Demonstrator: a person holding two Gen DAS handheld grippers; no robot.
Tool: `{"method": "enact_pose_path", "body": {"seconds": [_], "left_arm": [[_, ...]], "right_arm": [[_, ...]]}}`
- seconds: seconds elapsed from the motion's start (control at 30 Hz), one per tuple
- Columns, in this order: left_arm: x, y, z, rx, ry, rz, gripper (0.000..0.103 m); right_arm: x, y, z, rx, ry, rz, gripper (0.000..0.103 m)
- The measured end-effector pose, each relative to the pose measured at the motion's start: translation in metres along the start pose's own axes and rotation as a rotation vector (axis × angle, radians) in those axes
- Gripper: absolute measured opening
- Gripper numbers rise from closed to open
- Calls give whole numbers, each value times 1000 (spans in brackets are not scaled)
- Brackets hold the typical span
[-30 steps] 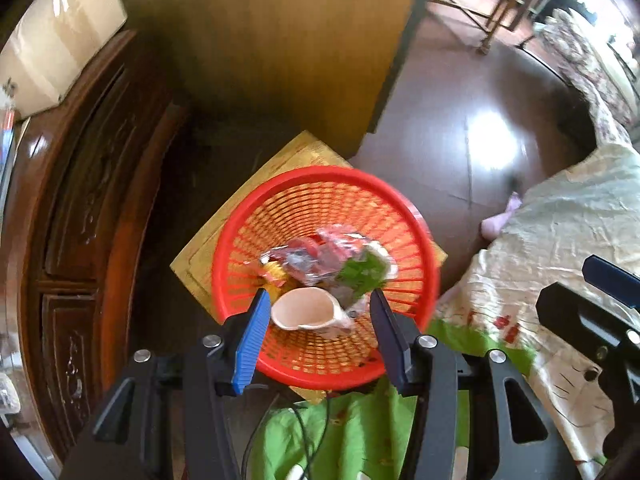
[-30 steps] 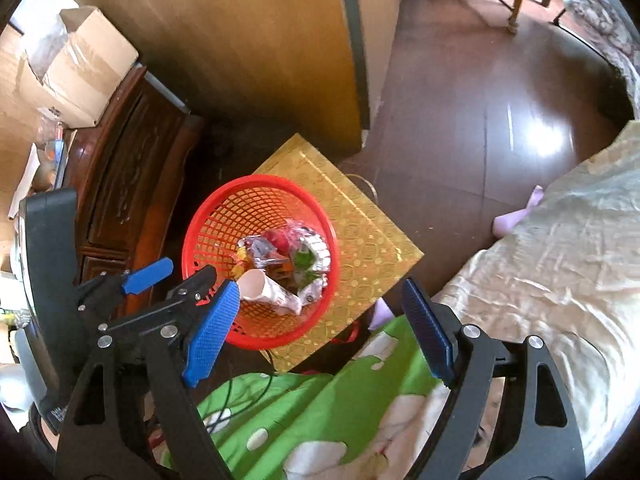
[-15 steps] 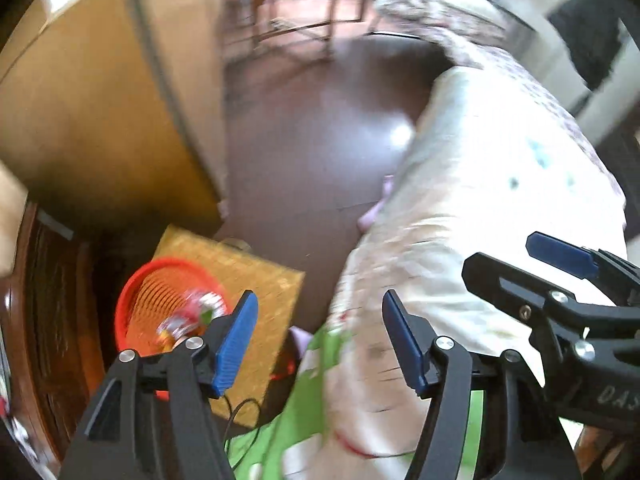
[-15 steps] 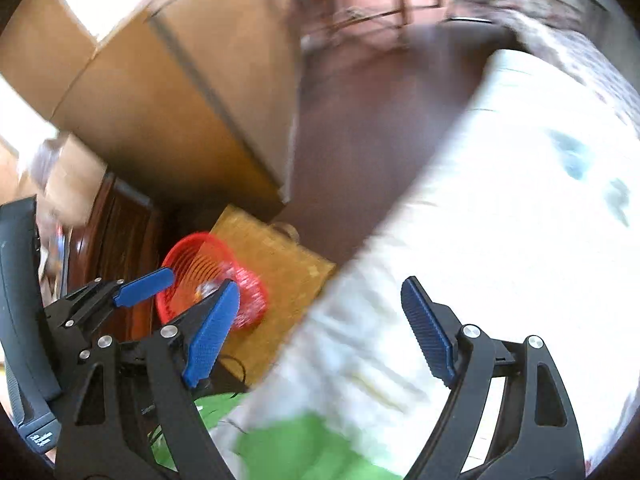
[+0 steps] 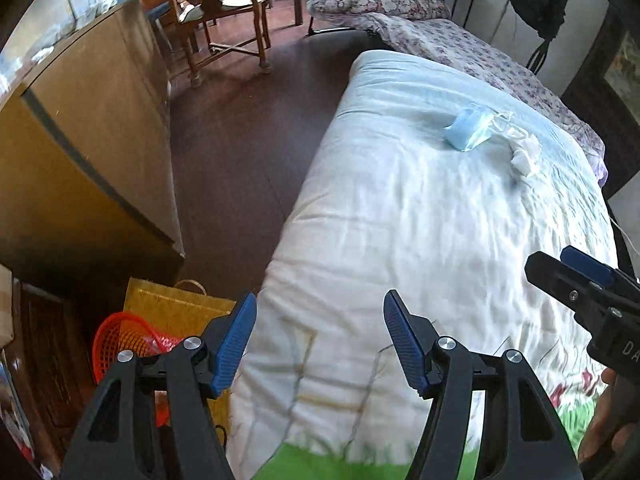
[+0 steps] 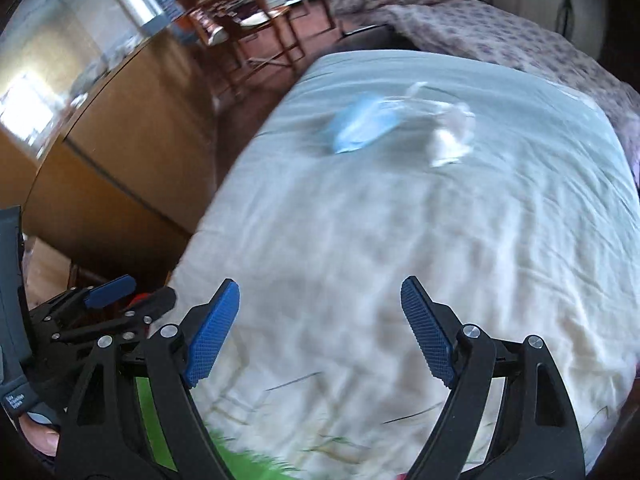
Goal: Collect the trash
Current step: 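Swing both tools back over the mask and tissue on the quilt, then grasp the white tissue with the right tool while the left tool grasps the blue mask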
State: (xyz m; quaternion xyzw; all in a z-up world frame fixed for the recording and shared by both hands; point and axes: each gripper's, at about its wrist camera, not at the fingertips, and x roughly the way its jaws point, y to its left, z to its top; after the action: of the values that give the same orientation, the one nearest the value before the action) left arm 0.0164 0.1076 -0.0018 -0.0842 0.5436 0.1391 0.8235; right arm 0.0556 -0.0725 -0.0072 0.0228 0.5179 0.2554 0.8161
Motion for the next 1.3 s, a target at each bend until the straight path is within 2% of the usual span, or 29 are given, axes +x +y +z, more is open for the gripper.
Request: {"method": "enact_pose_path", "body": {"seconds": [0.17,0.4,0.67,0.9,0.93,1.0,1.03,1.07,1.1,1.17,1.3], "left_arm": [[6,-24,23,49,-15,12,66],[20,-53,65,87,-47,15,66],[51,-82,107,119,-43,5,66],[76,-102,124,140,-22,10,66],[79,-104,126,142,-21,13,66],[81,-106,128,144,-23,17,66],[82,-107,128,145,-25,17,66],[83,-108,129,145,-26,19,66],[83,-108,128,144,-28,20,67],[83,-109,129,142,-31,19,67],[78,-109,130,145,-41,11,67]], "right_arm": [[3,-30,13,61,-35,-26,81],[24,-62,47,72,-40,-101,81],[58,-83,83,82,-36,-122,80],[80,-90,101,75,-50,-136,80],[81,-91,102,67,-55,-143,78],[81,-89,101,51,-54,-172,62],[80,-89,101,43,-54,-171,59],[77,-91,100,47,-55,-155,51],[75,-94,100,56,-53,-149,39],[69,-99,98,79,-48,-120,27],[54,-101,93,85,-63,-105,26]]}}
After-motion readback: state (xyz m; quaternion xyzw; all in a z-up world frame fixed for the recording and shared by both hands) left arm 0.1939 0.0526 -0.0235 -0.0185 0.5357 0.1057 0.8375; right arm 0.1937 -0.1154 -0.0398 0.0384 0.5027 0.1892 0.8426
